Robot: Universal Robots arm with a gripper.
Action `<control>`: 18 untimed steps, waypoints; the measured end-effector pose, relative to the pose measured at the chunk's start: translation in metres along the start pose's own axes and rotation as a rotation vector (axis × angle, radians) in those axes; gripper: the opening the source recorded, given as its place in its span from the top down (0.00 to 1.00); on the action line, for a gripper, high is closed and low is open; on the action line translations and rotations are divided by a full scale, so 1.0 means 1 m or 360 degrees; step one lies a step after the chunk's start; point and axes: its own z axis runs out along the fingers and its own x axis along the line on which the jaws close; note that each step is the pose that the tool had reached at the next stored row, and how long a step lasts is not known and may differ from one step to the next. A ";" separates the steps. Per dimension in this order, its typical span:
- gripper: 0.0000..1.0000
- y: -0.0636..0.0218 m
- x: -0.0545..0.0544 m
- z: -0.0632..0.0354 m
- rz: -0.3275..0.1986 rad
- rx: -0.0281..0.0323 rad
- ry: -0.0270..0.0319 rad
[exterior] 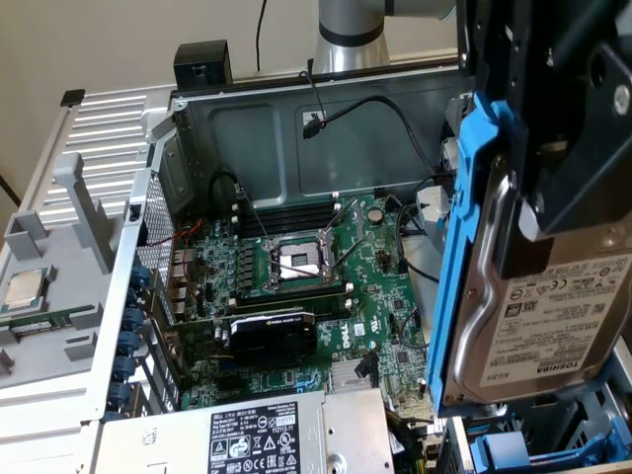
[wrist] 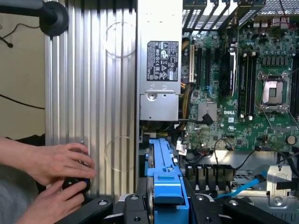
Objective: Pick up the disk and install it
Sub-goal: 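Insert the disk into the insertion slot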
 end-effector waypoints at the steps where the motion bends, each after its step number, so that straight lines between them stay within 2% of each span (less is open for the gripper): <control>1: 0.63 -0.0019 0.000 0.0010 0.0000 0.00000 -0.00001; 10: 0.63 -0.0235 0.000 0.0125 0.0003 0.00000 -0.00002; 18: 0.63 -0.0263 0.000 0.0248 0.0004 -0.00001 -0.00001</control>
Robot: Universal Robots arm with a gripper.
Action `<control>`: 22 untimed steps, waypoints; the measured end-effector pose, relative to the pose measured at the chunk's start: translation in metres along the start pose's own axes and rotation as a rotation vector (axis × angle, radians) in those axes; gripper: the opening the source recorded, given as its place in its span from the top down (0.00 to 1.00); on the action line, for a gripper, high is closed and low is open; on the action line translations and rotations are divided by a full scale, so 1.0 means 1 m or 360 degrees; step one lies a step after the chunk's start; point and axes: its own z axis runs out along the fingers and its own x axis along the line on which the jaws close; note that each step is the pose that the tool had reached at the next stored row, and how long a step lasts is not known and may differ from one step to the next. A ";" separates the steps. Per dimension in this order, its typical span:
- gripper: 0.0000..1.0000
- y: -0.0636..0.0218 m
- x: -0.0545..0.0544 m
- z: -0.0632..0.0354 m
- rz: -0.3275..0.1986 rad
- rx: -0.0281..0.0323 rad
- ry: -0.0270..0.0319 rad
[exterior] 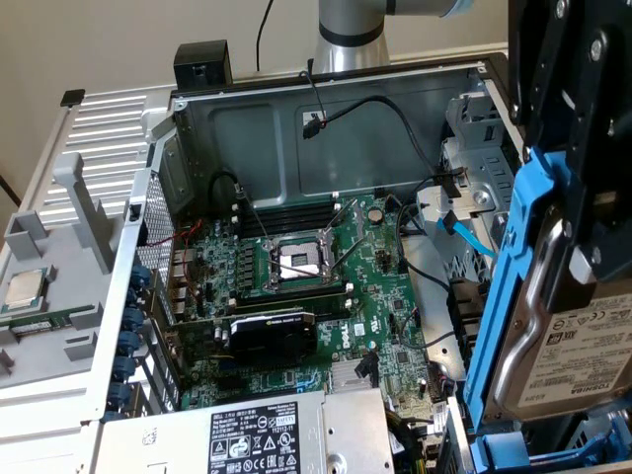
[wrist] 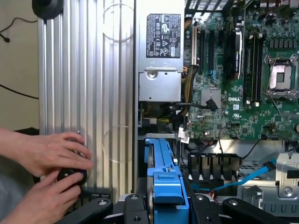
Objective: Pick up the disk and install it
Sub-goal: 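Insert the disk into the insertion slot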
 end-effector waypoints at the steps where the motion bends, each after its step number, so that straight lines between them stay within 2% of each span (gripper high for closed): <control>1: 0.63 -0.0006 0.000 0.0012 0.0000 -0.00001 -0.00001; 17: 0.63 -0.0036 -0.014 0.0102 0.0007 -0.00009 0.00001; 22: 0.63 -0.0053 -0.014 0.0125 0.0008 -0.00011 -0.00011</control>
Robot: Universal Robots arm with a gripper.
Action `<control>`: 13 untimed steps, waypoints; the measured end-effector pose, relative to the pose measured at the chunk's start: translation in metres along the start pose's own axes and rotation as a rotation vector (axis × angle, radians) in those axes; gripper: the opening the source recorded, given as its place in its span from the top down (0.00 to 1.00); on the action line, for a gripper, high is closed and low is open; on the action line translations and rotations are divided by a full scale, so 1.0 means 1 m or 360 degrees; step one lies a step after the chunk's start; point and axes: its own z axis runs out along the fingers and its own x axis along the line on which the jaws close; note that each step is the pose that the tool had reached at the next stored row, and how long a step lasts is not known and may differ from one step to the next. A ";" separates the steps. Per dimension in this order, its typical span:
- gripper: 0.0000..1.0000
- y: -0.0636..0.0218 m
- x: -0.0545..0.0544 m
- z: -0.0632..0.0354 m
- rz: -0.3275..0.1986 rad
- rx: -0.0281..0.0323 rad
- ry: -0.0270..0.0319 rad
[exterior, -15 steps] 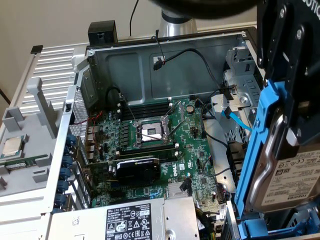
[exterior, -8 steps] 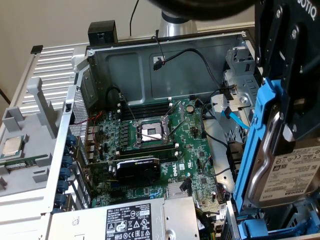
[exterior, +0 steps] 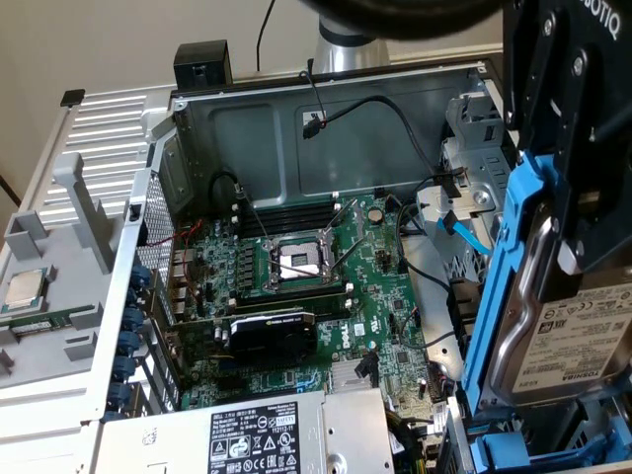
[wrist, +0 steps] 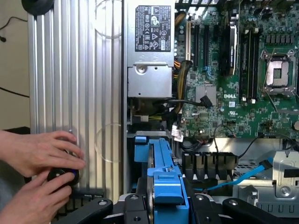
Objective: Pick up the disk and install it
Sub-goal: 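Insert the disk into the insertion slot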
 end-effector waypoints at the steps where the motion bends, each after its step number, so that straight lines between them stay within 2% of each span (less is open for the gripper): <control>1: 0.63 -0.0001 0.000 0.0009 0.0000 -0.00001 -0.00006; 8: 0.63 -0.0002 0.000 0.0071 0.0001 0.00000 -0.00105; 13: 0.63 -0.0002 0.002 0.0095 0.0002 -0.00001 -0.00134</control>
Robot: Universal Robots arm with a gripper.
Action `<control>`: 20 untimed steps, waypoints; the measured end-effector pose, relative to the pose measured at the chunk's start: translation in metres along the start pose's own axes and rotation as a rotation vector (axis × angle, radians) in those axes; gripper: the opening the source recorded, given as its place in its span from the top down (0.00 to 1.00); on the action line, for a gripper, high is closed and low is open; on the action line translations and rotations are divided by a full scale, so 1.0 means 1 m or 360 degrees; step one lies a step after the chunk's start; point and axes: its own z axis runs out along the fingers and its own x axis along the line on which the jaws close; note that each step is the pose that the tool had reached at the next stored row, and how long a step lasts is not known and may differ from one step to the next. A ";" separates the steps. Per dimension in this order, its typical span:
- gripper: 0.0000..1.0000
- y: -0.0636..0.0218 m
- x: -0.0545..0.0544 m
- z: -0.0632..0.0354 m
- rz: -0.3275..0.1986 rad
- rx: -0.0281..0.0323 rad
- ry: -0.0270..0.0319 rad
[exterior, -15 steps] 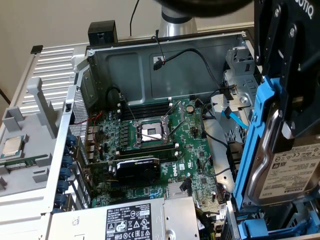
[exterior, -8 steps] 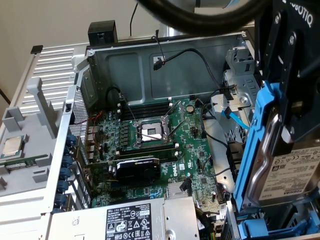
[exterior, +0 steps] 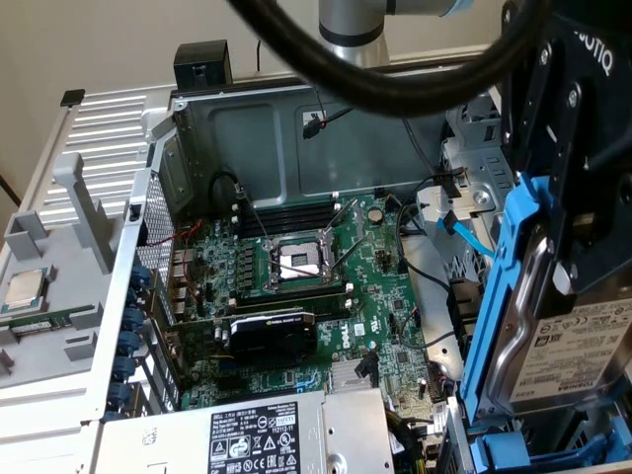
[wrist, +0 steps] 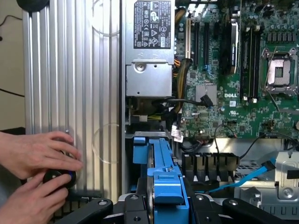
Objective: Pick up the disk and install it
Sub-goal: 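Insert the disk into the insertion slot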
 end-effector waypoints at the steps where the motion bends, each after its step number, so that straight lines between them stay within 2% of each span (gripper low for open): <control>1: 0.63 -0.0001 0.000 0.0000 0.0000 -0.00001 -0.00004; 3: 0.63 -0.0001 0.001 0.0003 0.0000 -0.00001 -0.00027; 20: 0.63 -0.0006 0.001 0.0033 0.0000 -0.00001 -0.00027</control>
